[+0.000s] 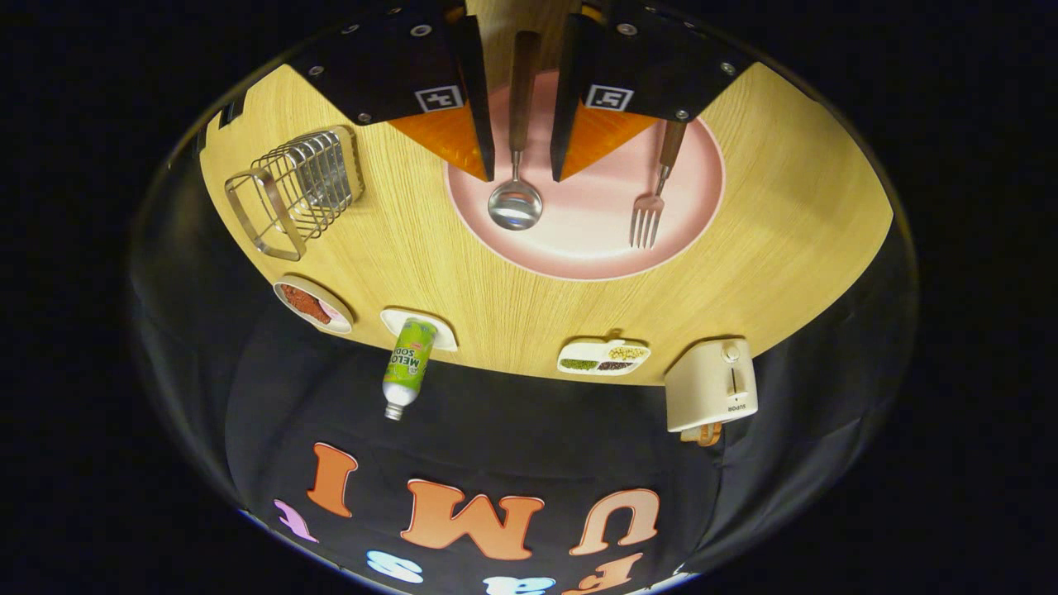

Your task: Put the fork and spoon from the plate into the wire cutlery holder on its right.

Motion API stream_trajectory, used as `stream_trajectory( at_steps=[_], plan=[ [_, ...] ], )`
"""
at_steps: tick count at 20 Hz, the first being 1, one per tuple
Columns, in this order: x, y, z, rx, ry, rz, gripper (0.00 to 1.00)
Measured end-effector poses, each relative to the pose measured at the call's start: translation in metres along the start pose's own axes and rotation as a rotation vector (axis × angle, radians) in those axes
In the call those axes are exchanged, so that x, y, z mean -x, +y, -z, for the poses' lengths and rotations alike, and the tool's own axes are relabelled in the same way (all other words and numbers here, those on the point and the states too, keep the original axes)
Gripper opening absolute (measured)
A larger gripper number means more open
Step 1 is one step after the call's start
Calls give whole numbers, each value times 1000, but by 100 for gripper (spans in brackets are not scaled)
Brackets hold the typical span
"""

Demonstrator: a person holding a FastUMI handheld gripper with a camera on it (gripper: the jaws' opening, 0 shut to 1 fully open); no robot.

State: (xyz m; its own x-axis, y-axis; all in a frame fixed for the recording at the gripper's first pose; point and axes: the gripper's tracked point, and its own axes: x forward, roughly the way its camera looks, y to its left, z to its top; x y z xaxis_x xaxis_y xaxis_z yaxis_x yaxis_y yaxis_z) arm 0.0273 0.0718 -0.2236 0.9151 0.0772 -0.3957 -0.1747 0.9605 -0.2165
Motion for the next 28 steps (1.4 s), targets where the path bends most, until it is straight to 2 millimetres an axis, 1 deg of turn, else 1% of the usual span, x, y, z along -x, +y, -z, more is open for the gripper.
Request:
stream_trajectory(
  at_steps=[1, 3, 5, 7, 8, 9, 11, 13, 14, 18, 21, 24, 28],
  plan=[
    [-2, -1, 3, -6, 11, 3, 32],
    [-3, -1, 9, -11, 27, 1, 27],
    [-6, 0, 14, -9, 45, -1, 22],
    [-9, 1, 18, -9, 62, 2, 21],
    [-9, -2, 16, -3, 53, 15, 21],
    [-7, -6, 16, 6, 64, 23, 11],
    [-4, -5, 13, 1, 74, 22, 5],
    [5, -6, 1, -52, 71, 1, 5],
    [9, -9, -7, -66, 65, -2, 5],
    [28, -34, -35, -55, 37, -1, 5],
    [40, -54, -47, -66, 39, 4, 5],
    [51, -78, -54, -65, 53, 19, 5],
    [66, -105, -54, -75, 87, 22, 5]
  ],
)
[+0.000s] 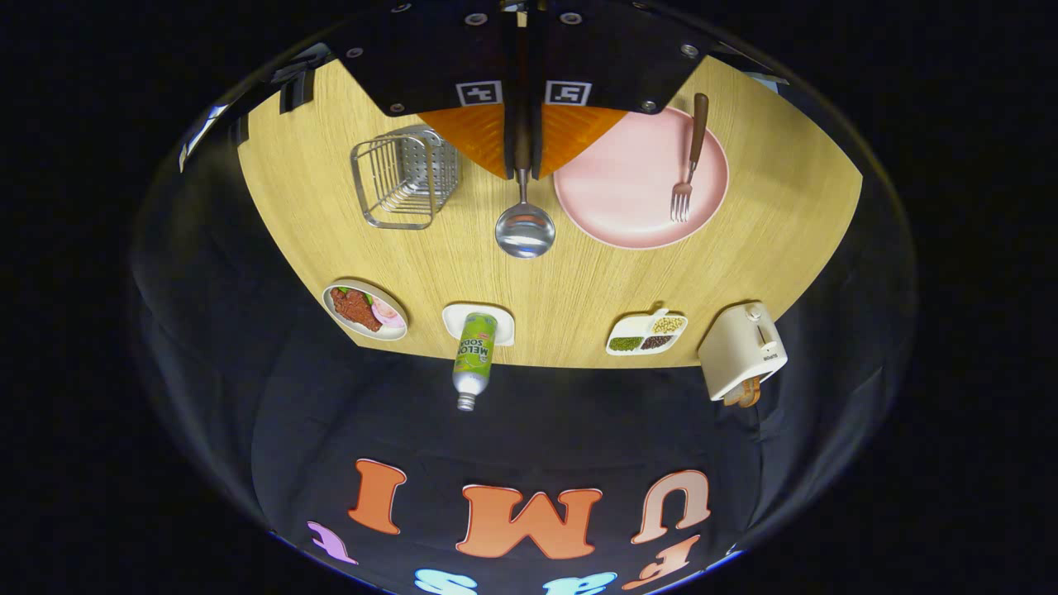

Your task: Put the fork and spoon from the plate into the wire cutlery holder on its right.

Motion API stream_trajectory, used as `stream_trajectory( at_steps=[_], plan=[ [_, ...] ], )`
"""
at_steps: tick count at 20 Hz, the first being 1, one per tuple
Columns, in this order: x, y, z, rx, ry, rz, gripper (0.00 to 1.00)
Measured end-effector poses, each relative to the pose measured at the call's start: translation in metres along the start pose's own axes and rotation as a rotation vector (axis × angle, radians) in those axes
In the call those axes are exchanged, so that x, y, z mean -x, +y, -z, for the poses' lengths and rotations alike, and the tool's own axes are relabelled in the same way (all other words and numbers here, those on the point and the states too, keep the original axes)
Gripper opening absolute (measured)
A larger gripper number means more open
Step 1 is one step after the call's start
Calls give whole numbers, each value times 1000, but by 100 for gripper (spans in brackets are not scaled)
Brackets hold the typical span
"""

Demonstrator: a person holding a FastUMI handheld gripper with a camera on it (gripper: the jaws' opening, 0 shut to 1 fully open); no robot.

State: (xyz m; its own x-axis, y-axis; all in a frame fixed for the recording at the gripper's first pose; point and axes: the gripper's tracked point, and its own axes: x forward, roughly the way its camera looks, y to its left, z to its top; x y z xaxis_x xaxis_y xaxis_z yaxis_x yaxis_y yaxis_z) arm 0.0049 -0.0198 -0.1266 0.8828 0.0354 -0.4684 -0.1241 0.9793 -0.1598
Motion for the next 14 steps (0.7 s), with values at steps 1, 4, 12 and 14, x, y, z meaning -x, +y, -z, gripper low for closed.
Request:
stream_trajectory(
  at_steps=[1, 4, 12, 14],
  plan=[
    [3, -7, 1, -7, 8, 4, 5],
    [11, -30, 4, -6, 28, 33, 5],
    [19, -72, 12, 5, 118, 71, 5],
    [17, -77, 16, 14, 156, 72, 5]
  ],
)
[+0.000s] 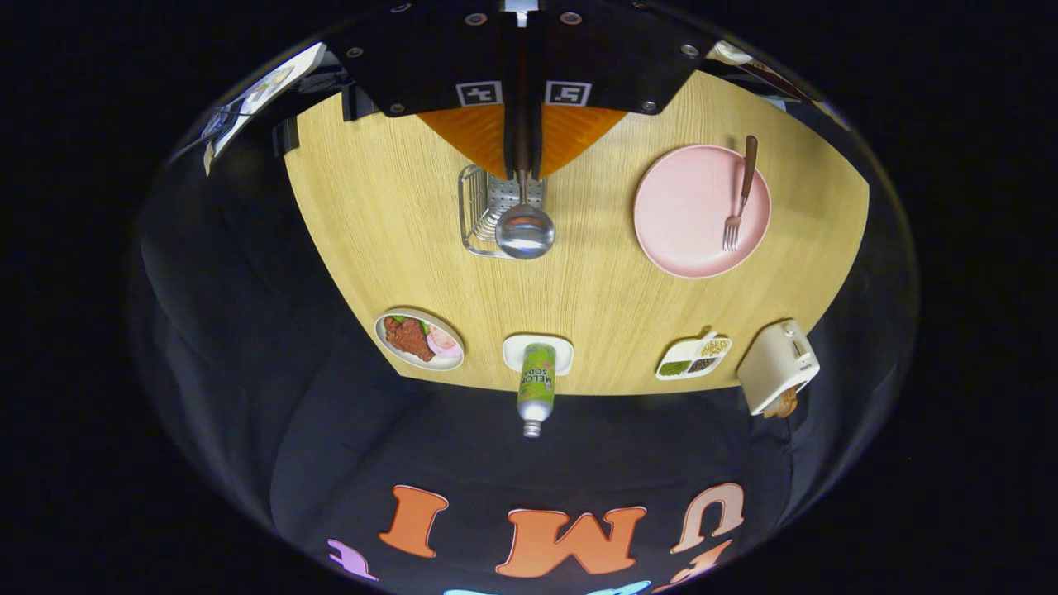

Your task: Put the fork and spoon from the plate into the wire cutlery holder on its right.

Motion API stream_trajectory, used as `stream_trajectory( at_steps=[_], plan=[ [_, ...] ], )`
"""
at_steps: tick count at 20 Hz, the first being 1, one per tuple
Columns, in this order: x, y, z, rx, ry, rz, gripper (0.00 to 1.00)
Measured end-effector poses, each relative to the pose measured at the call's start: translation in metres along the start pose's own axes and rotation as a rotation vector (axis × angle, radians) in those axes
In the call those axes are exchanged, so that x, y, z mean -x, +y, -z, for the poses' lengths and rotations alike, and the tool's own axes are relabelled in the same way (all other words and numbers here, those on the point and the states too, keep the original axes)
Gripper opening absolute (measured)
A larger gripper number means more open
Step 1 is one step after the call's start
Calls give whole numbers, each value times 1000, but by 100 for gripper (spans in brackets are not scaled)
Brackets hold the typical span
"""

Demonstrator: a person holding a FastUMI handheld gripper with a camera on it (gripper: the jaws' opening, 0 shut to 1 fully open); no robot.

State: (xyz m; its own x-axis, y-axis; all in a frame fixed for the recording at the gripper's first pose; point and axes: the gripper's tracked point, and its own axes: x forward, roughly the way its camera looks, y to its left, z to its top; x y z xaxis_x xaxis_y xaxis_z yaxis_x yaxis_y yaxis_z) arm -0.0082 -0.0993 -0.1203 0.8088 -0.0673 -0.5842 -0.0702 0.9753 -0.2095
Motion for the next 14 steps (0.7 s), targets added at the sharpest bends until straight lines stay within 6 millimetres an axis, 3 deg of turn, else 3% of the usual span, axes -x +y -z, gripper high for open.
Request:
stream_trajectory(
  at_steps=[8, 14],
  plan=[
    [-8, -8, 5, 83, 156, -43, 5],
    [-29, -15, 2, 88, 267, -42, 4]
  ],
)
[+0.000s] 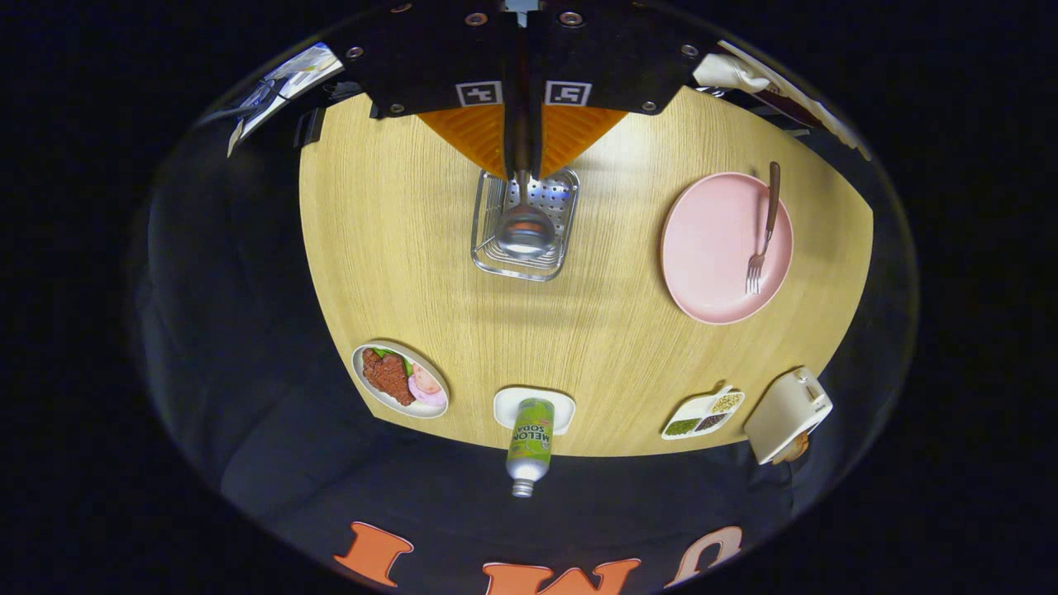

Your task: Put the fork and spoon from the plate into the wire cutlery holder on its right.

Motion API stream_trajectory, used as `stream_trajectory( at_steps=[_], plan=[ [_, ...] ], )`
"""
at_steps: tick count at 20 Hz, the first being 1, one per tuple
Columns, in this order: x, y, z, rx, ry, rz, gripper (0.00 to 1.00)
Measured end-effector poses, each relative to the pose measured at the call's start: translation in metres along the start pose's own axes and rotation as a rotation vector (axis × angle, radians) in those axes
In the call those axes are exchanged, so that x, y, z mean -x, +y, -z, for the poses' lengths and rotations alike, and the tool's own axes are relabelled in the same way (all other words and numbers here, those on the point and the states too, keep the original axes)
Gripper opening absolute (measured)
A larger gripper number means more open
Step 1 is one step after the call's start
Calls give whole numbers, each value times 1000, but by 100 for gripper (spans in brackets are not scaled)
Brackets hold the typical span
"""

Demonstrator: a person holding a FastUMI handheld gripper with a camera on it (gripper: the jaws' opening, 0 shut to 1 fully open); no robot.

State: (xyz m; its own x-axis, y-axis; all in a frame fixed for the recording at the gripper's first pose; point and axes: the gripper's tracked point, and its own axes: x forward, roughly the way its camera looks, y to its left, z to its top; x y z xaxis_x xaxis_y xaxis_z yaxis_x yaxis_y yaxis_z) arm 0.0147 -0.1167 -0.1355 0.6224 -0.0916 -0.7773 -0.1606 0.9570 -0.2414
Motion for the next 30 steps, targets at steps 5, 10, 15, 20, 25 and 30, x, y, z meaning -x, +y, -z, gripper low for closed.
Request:
stream_trajectory(
  at_steps=[5, 10, 15, 20, 25, 30],
  plan=[
    [-16, 2, 1, 13, 97, -24, 4],
    [-34, 7, 3, 29, 177, -33, 4],
    [-42, 8, 0, 43, 204, -32, 5],
    [-35, 1, -11, 48, 145, -14, 14],
    [-2, -9, -45, 28, -47, 56, 58],
    [34, 33, -84, -54, -303, 41, 88]
  ],
)
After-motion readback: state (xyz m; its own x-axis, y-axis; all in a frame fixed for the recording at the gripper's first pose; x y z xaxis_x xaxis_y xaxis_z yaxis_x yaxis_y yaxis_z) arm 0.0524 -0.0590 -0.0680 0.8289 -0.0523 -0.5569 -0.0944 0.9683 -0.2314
